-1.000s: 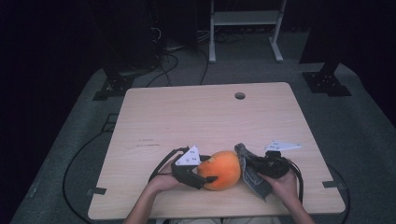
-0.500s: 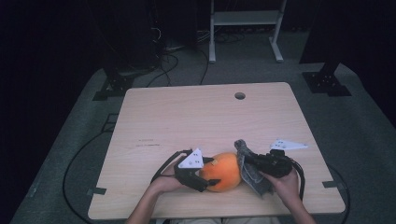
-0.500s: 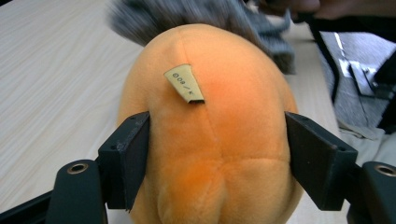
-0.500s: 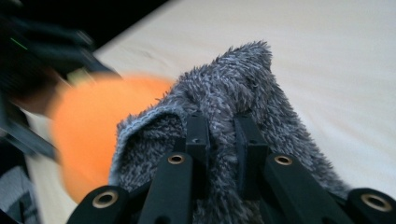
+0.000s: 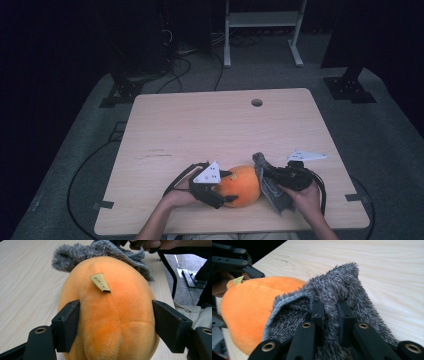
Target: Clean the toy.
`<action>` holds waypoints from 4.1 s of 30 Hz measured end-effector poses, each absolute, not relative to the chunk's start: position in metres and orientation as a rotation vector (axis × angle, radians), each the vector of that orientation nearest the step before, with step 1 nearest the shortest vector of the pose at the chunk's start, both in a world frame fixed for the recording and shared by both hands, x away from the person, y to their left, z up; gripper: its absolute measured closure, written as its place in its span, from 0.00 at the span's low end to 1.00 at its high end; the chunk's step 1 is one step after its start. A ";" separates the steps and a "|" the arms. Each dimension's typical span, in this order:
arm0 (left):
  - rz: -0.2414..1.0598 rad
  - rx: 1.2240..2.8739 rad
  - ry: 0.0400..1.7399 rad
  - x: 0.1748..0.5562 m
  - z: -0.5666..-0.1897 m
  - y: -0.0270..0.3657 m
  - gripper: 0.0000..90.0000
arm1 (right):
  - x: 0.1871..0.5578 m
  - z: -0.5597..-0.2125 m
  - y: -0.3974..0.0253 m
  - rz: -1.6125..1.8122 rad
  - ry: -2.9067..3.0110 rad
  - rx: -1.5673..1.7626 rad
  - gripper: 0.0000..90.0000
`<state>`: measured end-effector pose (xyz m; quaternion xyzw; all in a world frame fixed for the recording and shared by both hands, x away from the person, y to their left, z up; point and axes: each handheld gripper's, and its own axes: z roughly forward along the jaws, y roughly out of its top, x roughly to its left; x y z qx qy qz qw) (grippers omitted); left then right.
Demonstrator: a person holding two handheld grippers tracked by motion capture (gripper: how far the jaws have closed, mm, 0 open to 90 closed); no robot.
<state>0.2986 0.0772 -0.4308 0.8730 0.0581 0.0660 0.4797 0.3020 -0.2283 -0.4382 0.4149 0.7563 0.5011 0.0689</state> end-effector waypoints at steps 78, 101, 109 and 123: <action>0.208 2.176 0.212 0.302 -0.439 0.067 0.21 | 0.298 -0.432 -0.234 1.402 2.324 1.222 0.87; 0.191 2.166 0.229 0.305 -0.441 0.068 0.19 | 0.305 -0.439 -0.239 1.529 2.371 1.290 0.86; 0.202 2.164 0.242 0.305 -0.441 0.064 0.20 | 0.283 -0.408 -0.217 1.737 2.329 1.044 0.86; 0.251 2.180 0.226 0.300 -0.436 0.052 0.20 | 0.277 -0.404 -0.211 1.611 2.315 0.968 0.86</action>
